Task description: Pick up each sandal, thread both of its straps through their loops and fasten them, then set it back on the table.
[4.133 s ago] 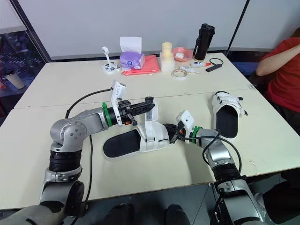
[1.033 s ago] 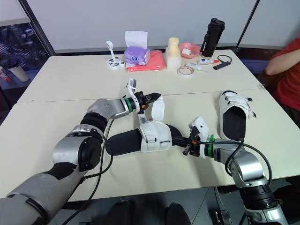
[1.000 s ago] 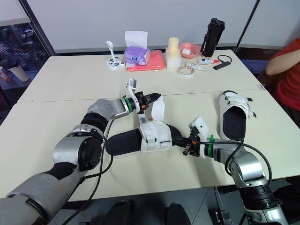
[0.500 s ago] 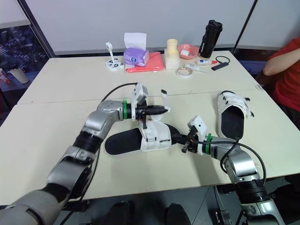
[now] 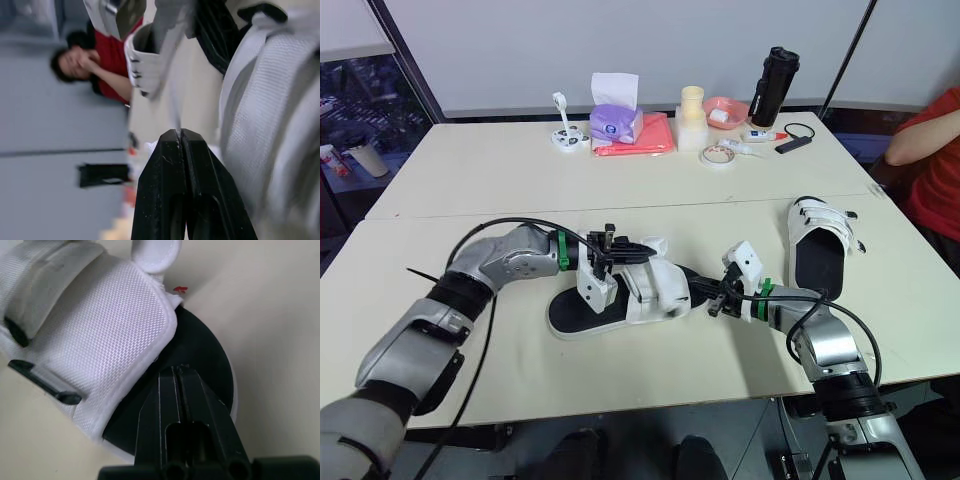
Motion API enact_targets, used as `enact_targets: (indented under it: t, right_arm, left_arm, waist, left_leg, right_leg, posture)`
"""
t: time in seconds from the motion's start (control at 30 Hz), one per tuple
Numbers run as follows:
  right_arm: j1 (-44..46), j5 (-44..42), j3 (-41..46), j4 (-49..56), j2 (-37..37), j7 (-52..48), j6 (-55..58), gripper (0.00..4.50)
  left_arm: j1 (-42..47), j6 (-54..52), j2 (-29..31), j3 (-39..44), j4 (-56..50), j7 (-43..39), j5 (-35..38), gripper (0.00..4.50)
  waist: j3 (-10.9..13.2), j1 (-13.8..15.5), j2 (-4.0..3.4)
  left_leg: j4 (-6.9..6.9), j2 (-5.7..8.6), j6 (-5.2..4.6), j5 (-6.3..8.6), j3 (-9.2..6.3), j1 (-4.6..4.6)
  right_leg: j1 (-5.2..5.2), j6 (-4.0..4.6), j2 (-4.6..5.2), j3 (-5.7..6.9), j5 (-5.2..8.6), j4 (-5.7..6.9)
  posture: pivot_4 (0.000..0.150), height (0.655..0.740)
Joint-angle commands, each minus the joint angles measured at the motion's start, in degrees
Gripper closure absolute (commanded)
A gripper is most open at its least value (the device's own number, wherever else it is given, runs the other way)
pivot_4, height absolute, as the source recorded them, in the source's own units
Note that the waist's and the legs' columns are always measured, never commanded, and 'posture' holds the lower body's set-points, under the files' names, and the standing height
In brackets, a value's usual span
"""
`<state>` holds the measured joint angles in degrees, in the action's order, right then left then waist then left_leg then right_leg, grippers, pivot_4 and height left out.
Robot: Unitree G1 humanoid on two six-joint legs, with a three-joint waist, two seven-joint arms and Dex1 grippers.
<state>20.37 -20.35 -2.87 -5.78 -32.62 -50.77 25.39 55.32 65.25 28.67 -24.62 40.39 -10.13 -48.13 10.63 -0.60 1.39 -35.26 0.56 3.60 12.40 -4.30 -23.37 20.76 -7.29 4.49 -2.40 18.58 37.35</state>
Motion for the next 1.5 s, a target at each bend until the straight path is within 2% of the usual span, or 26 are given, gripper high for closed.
enact_targets:
  t: [0.03, 0.13, 0.23, 0.37, 0.47, 0.57, 0.7, 0.83, 0.9, 1.0, 1.07, 1.23, 1.4, 1.5]
  right_arm:
    - [-0.64, 2.77, -0.58, -3.11, 0.08, 1.83, 0.48, 4.5]
    - [-0.73, 2.94, -0.77, -3.45, 0.15, 1.92, 0.07, 4.5]
    - [-0.72, 3.15, -0.99, -3.77, 0.23, 1.95, -0.18, 4.5]
    - [-0.46, 3.48, -1.16, -4.35, 0.42, 1.86, -0.39, 4.5]
    - [-0.16, 3.76, -1.31, -4.85, 0.64, 1.78, -0.58, 4.5]
    - [0.36, 4.07, -1.53, -5.79, 0.88, 1.66, -1.02, 4.5]
    - [0.81, 4.23, -1.84, -6.53, 1.15, 1.65, -1.41, 4.5]
    - [0.97, 4.38, -2.12, -7.07, 1.5, 1.63, -1.76, 4.5]
    - [1.2, 4.51, -2.29, -7.51, 1.77, 1.63, -1.98, 4.5]
    - [1.52, 4.69, -2.45, -8.0, 2.12, 1.57, -2.26, 4.5]
    - [1.67, 4.8, -2.47, -8.19, 2.23, 1.51, -2.37, 4.5]
    - [1.63, 5.05, -2.35, -8.32, 2.36, 1.4, -2.53, 4.5]
    - [1.59, 5.21, -2.29, -8.39, 2.43, 1.39, -2.61, 4.5]
    - [1.72, 5.36, -2.27, -8.57, 2.67, 1.47, -2.76, 4.5]
  left_arm:
    - [1.92, -0.06, 0.13, -1.86, 2.95, 12.41, -6.43, 4.49]
    - [3.02, -1.52, -0.46, -3.02, 6.83, 16.36, -7.01, 4.49]
    - [3.46, -1.61, -1.41, -3.07, 9.72, 15.55, -3.61, 3.62]
    - [3.21, -0.88, -2.29, -2.22, 11.25, 12.54, 1.73, 1.58]
    - [2.43, -0.81, -2.74, -0.95, 11.46, 6.67, 9.69, 0.06]
    - [1.16, -3.91, -3.26, 1.13, 9.96, -2.62, 20.74, 0.06]
    - [-1.97, -17.92, -3.88, 5.17, 1.2, -19.54, 39.84, 0.06]
    - [-6.25, -51.25, -3.7, 10.44, -17.36, -34.59, 61.2, 0.06]
    - [-7.74, -70.95, -1.87, 12.56, -26.64, -38.48, 71.32, 0.06]
    - [-9.62, -93.03, 0.83, 16.12, -36.33, -40.93, 84.17, 0.06]
    - [-11.07, -102.05, 2.57, 17.6, -40.7, -42.15, 89.3, 0.06]
    - [-13.76, -115.75, 5.05, 19.34, -46.54, -42.4, 95.51, 0.06]
    - [-13.64, -122.31, 1.45, 18.6, -48.82, -36.97, 96.25, 0.06]
    - [-12.41, -127.69, -2.74, 19.48, -48.42, -33.18, 98.38, 0.06]
  waist:
    - [0.0, -0.04, 0.0]
    - [0.0, -0.04, 0.0]
    - [0.0, -0.04, 0.0]
    - [-0.01, -0.04, 0.01]
    - [-0.02, -0.03, 0.01]
    - [-0.03, -0.12, 0.0]
    - [-0.03, -0.34, 0.0]
    - [-0.03, -0.53, 0.0]
    - [-0.04, -0.69, 0.0]
    - [-0.04, -0.74, -0.01]
    - [-0.04, -0.86, -0.02]
    - [-0.04, -0.82, -0.02]
    - [-0.05, -0.49, -0.01]
    - [-0.05, -0.46, -0.01]
  left_leg:
    - [0.0, 0.0, 0.0, 0.0, 0.0, 0.0]
    - [0.0, 0.0, 0.0, 0.0, 0.0, -0.01]
    - [-0.03, 0.0, 0.0, 0.0, 0.0, -0.01]
    - [-0.05, 0.0, 0.0, 0.0, 0.0, -0.01]
    - [-0.07, 0.0, 0.0, 0.0, 0.0, 0.0]
    - [-0.1, 0.0, 0.0, 0.0, 0.0, 0.0]
    - [-0.12, -0.02, 0.0, -0.01, 0.0, 0.0]
    - [-0.17, -0.05, 0.0, -0.01, -0.03, 0.01]
    - [-0.23, -0.07, 0.0, -0.01, -0.06, 0.0]
    - [-0.34, -0.08, -0.01, 0.0, -0.1, 0.03]
    - [-0.43, -0.09, -0.01, 0.0, -0.14, 0.05]
    - [-0.58, -0.09, 0.0, 0.0, -0.16, 0.09]
    - [-0.65, -0.09, -0.01, 0.0, -0.17, 0.1]
    - [-0.66, -0.09, -0.01, 0.01, -0.16, 0.1]
  right_leg:
    - [0.01, 0.0, 0.0, 0.01, 0.0, 0.01]
    - [0.04, -0.01, 0.0, 0.02, 0.0, 0.07]
    - [0.03, -0.01, 0.0, 0.03, 0.0, 0.09]
    - [0.03, -0.01, 0.0, 0.03, 0.0, 0.11]
    - [0.01, -0.01, 0.0, 0.03, 0.0, 0.12]
    - [0.0, 0.0, 0.0, 0.03, 0.0, 0.13]
    - [0.02, 0.0, -0.01, 0.03, 0.0, 0.22]
    - [0.03, 0.01, -0.02, 0.02, 0.0, 0.3]
    - [0.01, 0.01, -0.04, 0.03, 0.0, 0.35]
    - [0.0, 0.01, -0.06, 0.02, 0.01, 0.5]
    - [-0.01, 0.01, -0.07, 0.02, 0.01, 0.57]
    - [-0.1, 0.02, -0.1, 0.03, 0.01, 0.63]
    - [-0.16, 0.02, -0.1, 0.03, 0.01, 0.63]
    - [-0.17, 0.02, -0.1, 0.03, 0.01, 0.63]
  posture:
    - [0.15, 0.74]
    - [0.15, 0.74]
    - [0.15, 0.74]
    - [0.15, 0.74]
    - [0.15, 0.74]
    - [0.15, 0.74]
    - [0.15, 0.74]
    - [0.15, 0.74]
    - [0.15, 0.74]
    - [0.15, 0.74]
    - [0.15, 0.74]
    - [0.15, 0.74]
    - [0.15, 0.74]
    - [0.15, 0.74]
